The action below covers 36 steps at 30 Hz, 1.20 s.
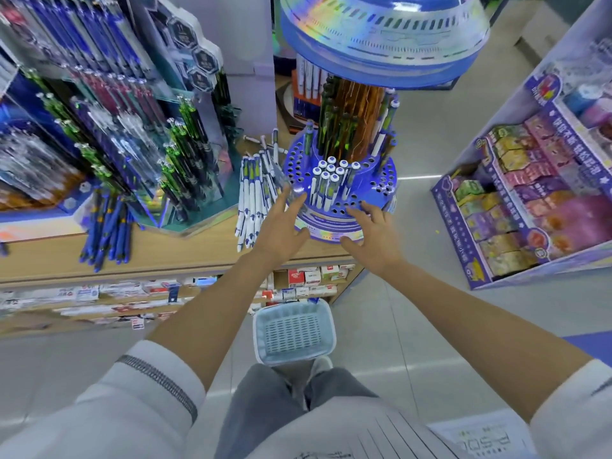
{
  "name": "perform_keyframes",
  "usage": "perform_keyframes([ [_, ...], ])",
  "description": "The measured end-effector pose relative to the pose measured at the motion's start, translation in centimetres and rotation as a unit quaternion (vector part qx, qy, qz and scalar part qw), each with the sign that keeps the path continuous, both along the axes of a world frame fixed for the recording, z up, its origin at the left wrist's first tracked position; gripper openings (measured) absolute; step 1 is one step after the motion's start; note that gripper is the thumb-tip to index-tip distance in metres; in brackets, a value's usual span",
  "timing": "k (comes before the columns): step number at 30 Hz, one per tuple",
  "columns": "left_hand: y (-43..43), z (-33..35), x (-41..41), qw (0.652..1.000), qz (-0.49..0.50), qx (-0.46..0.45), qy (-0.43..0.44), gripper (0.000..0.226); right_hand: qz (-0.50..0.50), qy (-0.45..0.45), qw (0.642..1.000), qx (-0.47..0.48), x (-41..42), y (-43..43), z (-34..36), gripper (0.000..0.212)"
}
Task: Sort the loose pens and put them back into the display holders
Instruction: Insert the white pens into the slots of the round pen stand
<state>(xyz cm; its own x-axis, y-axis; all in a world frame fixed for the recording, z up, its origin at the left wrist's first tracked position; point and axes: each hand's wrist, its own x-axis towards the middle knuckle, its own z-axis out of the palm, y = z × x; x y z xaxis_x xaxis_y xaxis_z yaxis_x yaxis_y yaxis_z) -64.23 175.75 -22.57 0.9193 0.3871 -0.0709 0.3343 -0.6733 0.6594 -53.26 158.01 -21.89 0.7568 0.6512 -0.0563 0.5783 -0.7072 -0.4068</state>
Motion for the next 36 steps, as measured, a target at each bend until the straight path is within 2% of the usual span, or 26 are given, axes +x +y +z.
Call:
perform_keyframes([
  [4,0.9,0.1,-1.5,1.0,0.021,-0.012,0.007,0.065,-0.021,-0.011,0.998,0.05,-0.7,0.8,-0.1,0.055],
  [8,3.1,-0.1,-3.8,0.999,0.04,0.035,0.008,0.047,-0.071,-0.092,0.979,0.169,-2.5,2.5,0.1,0.038],
  [9,4.0,-0.2,-4.5,0.998,0.051,0.043,0.012,0.041,-0.076,-0.089,0.974,0.195,-3.4,3.3,0.1,0.031],
  [11,5.6,-0.7,-5.6,0.996,0.072,0.042,0.034,0.032,-0.07,-0.023,0.972,0.222,-5.3,4.9,0.0,0.017],
  [15,8.6,-1.9,-7.3,0.993,0.077,0.023,0.089,0.03,-0.086,0.127,0.976,0.155,-8.1,9.1,-1.7,0.012],
  [18,9.5,-2.6,-7.5,0.99,0.063,0.007,0.129,0.036,-0.129,0.207,0.965,0.095,-8.5,11.5,-3.6,0.034],
  [20,9.9,-3.2,-7.1,0.986,0.08,-0.028,0.145,0.037,-0.146,0.211,0.964,0.073,-8.1,12.5,-4.8,0.041],
  [23,10.1,-3.9,-6.3,0.981,0.1,-0.072,0.147,0.035,-0.169,0.216,0.959,0.073,-7.7,13.7,-5.1,0.016],
  [25,9.9,-4.2,-5.8,0.979,0.106,-0.092,0.148,0.037,-0.183,0.225,0.953,0.083,-7.5,14.4,-5.1,0.03],
  [29,9.7,-4.1,-5.2,0.973,0.149,-0.126,0.125,0.031,-0.192,0.23,0.951,0.075,-7.3,14.9,-5.5,0.022],
  [31,9.5,-3.9,-5.0,0.97,0.171,-0.137,0.106,0.03,-0.204,0.226,0.948,0.089,-7.4,14.9,-5.0,0.029],
  [34,9.3,-3.6,-4.3,0.965,0.211,-0.135,0.082,0.035,-0.214,0.237,0.942,0.099,-7.1,14.9,-4.8,0.032],
  [36,9.3,-3.6,-3.7,0.957,0.247,-0.135,0.077,0.045,-0.216,0.267,0.933,0.108,-6.7,15.0,-5.0,0.024],
])
